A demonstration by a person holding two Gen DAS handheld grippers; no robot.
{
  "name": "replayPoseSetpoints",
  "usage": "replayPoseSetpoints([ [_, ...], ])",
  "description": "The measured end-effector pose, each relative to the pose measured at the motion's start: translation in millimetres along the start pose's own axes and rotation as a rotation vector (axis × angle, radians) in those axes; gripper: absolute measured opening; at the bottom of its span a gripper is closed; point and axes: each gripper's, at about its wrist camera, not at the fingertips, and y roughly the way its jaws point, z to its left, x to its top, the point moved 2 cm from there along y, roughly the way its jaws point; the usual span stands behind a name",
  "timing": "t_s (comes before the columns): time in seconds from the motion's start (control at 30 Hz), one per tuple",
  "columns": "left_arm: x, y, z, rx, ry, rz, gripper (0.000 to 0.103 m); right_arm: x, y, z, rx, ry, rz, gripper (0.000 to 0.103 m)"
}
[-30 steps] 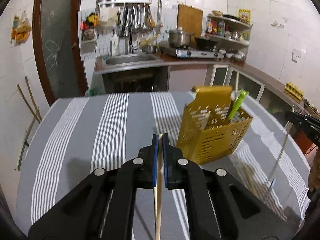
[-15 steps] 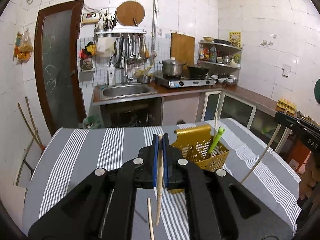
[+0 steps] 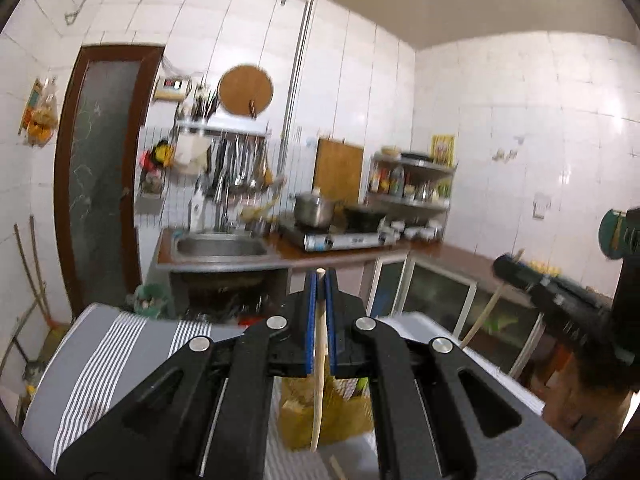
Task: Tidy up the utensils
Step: 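Lower the chopsticks into the yellow holder and open both tools, then withdraw both tools from the holder toward the chopsticks on the cloth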
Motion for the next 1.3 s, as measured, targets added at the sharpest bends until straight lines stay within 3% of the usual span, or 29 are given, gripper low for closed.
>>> replayPoseSetpoints([
  [0.07, 7, 6, -17, -0.023, 0.028, -0.024, 0.003, 3, 3, 5, 0.008, -0.018, -0.024, 0.005],
  [0.17, 10, 17, -35, 0.0, 0.079, -0.055, 0.003, 1, 16, 8, -0.001, -0.032, -0.033, 0.005],
  [0.37, 0, 51, -31, 0.022, 0.07, -0.051, 0.003, -16, 50, -9, 0.04, 0.025, -0.044, 0.005],
  [0.63, -21, 97, -6, 0.05, 0.023, 0.01, 0.003, -45, 99, -27, 0.039, 0.061, 0.021, 0.005],
  [0.77, -39, 118, 3, 0.042, 0.007, 0.079, 0.003, -57, 111, -30, 0.043, 0.074, 0.075, 0.006],
  [0.83, -48, 129, 5, 0.042, 0.007, 0.14, 0.004, -63, 118, -33, 0.047, 0.09, 0.112, 0.014],
  [0.87, -52, 134, 7, 0.049, 0.005, 0.164, 0.014, -66, 119, -36, 0.052, 0.107, 0.123, 0.035],
  [0.9, -55, 136, 9, 0.057, 0.002, 0.174, 0.028, -66, 116, -42, 0.037, 0.137, 0.106, 0.044],
  [0.93, -57, 137, 12, 0.064, -0.004, 0.177, 0.03, -64, 110, -48, 0.005, 0.156, 0.081, 0.049],
  [1.1, -47, 123, 20, 0.092, -0.004, 0.166, 0.033, -51, 86, -69, -0.052, 0.183, 0.059, 0.048],
  [1.3, -38, 81, 49, 0.181, 0.04, 0.173, 0.039, -70, 77, -91, -0.118, 0.142, 0.238, 0.049],
])
